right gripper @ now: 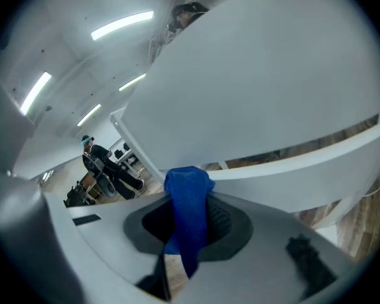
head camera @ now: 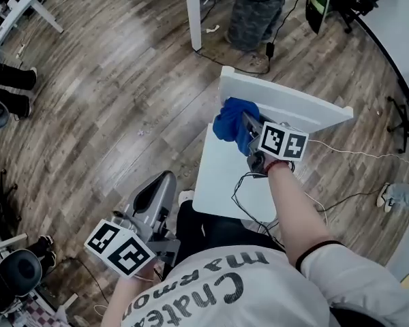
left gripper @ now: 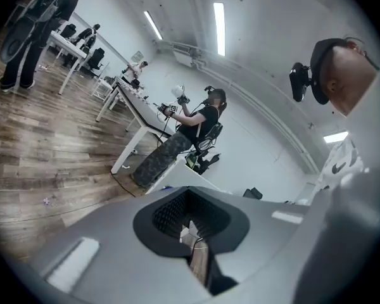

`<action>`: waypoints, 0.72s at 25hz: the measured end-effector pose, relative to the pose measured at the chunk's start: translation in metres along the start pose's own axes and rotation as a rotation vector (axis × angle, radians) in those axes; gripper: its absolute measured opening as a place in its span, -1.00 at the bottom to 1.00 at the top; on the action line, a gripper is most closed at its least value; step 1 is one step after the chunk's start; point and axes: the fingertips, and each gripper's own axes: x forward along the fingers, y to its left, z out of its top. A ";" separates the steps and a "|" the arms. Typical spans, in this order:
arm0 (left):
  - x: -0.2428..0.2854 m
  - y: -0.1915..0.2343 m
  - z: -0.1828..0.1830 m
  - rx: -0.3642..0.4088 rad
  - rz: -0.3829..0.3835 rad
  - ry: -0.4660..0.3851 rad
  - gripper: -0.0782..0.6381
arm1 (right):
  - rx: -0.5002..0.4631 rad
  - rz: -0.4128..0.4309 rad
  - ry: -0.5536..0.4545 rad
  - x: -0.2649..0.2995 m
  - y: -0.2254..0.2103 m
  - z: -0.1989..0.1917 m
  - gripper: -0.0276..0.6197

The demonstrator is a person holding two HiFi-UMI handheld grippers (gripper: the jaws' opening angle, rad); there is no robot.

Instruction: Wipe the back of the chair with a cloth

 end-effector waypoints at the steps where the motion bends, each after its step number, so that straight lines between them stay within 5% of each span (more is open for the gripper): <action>1: 0.007 -0.006 -0.002 0.008 -0.014 0.015 -0.76 | 0.021 -0.010 -0.012 -0.007 -0.009 0.002 -0.66; 18: 0.081 -0.098 -0.044 0.106 -0.211 0.157 -0.76 | 0.176 -0.291 -0.207 -0.162 -0.172 0.018 -0.66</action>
